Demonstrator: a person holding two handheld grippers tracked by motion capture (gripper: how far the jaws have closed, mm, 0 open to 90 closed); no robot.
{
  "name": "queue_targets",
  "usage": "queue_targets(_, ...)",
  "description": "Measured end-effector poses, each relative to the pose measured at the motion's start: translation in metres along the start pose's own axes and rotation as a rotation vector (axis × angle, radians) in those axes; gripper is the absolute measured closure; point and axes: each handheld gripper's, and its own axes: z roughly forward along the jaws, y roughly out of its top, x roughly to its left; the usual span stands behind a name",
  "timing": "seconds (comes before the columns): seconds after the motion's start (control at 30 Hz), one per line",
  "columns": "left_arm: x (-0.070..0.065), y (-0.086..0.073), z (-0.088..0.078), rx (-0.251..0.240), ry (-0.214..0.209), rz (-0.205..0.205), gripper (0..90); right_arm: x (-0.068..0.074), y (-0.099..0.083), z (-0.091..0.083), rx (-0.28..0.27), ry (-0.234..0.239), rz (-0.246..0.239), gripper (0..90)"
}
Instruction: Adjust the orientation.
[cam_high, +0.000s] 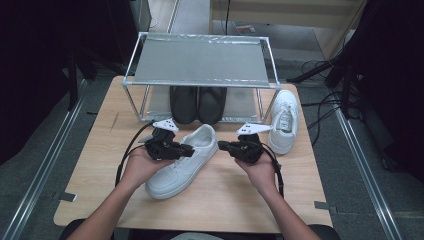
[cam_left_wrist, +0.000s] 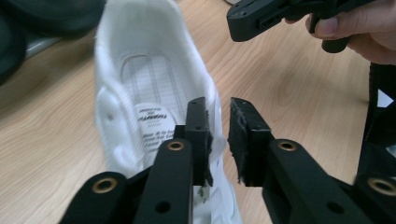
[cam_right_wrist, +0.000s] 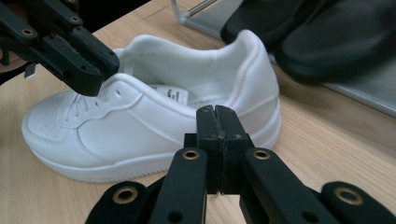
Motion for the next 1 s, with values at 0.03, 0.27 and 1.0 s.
queue_targets(0.03,0.000,0.000,0.000,0.000,0.000,0.000,80.9,0.000,0.000,0.000,0.000,0.000,0.000,90.0)
queue_targets(0.27,-0.009,-0.012,-0.009,-0.007,-0.010,-0.007,89.1,0.007,0.008,0.017,0.025,0.033,-0.024,90.0)
queue_targets(1.0,-0.006,-0.041,0.008,0.004,0.021,-0.039,90.0,0.005,0.016,0.051,0.065,0.063,-0.039,90.0)
